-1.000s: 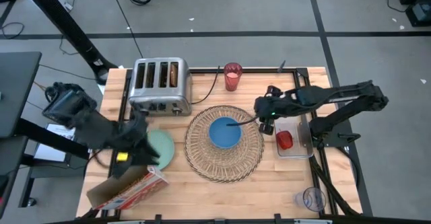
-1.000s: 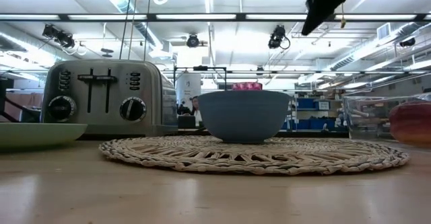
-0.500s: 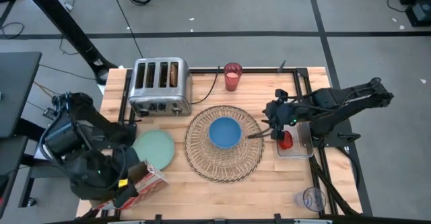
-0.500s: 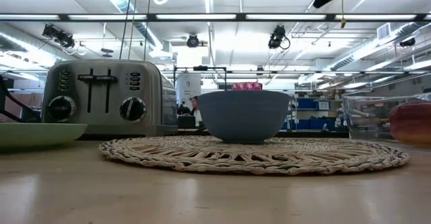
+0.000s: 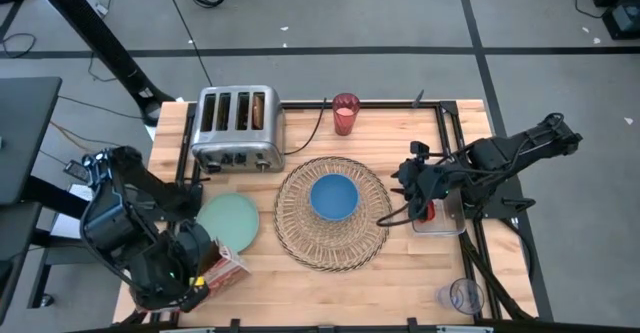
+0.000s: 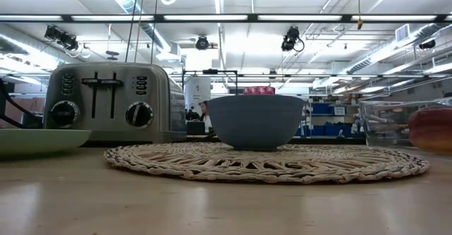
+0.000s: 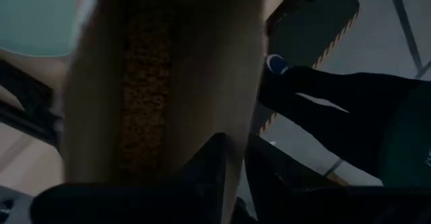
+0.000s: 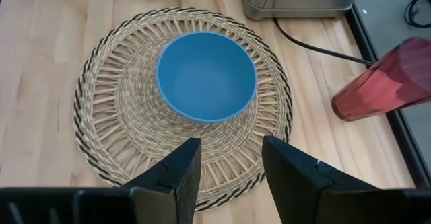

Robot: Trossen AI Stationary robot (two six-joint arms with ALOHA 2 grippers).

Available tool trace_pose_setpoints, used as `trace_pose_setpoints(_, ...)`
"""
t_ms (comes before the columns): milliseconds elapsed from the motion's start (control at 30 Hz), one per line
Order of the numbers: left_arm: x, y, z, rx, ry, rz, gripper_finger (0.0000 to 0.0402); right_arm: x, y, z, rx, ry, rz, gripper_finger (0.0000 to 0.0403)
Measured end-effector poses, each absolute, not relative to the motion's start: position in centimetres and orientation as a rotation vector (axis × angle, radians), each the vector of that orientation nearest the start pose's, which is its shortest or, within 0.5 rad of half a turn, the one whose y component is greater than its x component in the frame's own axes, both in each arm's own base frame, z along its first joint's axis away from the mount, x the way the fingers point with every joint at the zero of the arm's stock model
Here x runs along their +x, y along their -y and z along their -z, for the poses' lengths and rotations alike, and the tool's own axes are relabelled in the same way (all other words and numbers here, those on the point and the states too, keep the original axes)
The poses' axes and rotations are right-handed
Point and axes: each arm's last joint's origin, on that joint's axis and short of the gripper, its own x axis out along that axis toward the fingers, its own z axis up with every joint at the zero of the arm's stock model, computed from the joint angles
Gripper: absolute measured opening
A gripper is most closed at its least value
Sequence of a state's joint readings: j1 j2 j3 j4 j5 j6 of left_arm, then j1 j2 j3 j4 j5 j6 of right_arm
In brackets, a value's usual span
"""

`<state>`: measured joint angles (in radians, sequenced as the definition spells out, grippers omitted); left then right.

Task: Arrange a breakfast setting
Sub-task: Pour the cereal into the bowl

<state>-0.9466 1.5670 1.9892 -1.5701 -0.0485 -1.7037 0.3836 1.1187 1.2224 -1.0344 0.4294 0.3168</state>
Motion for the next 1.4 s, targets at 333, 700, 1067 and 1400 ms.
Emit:
trace_pose_setpoints(333,15.5,21.3,-43.0,-0.732,-1.315,-0.17,0.0059,18.9,-6.0,-35.1,-0.096,-0.809,0.247,0.0165)
trace_pose_setpoints(700,16.7,20.4,-43.0,-0.673,-1.298,-0.139,0.0011,19.1,-5.7,-35.1,-0.111,-0.797,0.278,0.0165)
trace_pose_setpoints(1067,17.7,19.6,-43.0,-0.564,-1.277,-0.058,0.0003,18.7,-5.5,-35.5,-0.177,-0.788,0.247,0.0165)
trace_pose_setpoints(1400,20.7,17.0,-43.2,-0.432,-1.195,0.017,0.0001,18.8,-5.0,-35.5,-0.148,-0.792,0.271,0.0165)
